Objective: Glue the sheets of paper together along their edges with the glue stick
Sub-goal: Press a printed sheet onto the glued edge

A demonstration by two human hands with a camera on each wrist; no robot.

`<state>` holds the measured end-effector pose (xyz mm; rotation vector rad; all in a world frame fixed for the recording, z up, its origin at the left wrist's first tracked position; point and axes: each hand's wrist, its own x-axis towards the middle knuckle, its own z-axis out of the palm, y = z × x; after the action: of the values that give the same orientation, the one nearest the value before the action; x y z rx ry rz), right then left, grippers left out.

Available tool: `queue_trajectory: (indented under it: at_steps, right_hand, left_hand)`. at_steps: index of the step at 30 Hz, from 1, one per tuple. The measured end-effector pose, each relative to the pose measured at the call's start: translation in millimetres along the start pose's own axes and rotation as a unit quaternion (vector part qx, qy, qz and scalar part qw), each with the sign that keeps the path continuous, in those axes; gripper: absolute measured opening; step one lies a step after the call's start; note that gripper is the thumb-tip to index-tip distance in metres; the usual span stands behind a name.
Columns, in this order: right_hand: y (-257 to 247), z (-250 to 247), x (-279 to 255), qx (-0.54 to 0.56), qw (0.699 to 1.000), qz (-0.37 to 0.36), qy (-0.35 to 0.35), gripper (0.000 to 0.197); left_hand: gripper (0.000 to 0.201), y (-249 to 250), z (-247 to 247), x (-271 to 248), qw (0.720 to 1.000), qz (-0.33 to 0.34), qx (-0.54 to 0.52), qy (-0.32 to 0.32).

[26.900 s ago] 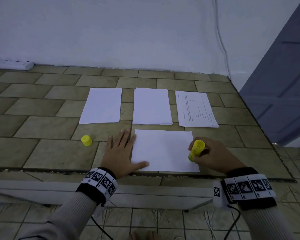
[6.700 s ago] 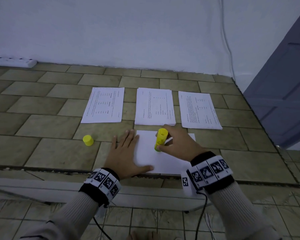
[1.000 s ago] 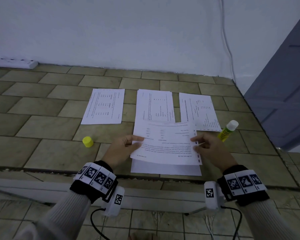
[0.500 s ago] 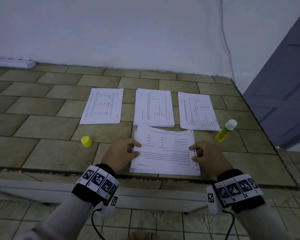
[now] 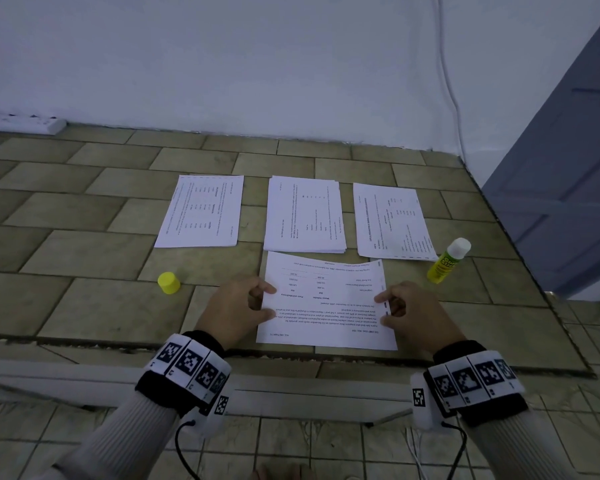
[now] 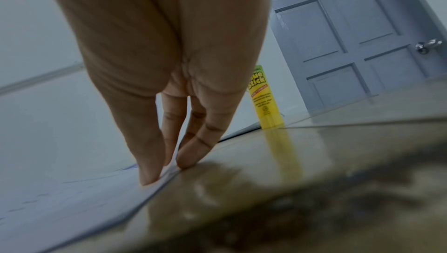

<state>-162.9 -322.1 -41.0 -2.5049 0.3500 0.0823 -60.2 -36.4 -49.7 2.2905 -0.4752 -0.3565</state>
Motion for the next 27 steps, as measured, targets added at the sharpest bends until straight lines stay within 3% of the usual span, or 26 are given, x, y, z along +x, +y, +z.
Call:
queue_trajectory:
  at_steps: [27]
  right_hand:
    - [-3.1, 2.2, -1.8, -0.011, 1.0, 0.012, 0.001, 0.032]
  left_hand:
    - [0.029, -2.7, -1.0, 1.7, 1.0, -0.013, 0.008, -0.011]
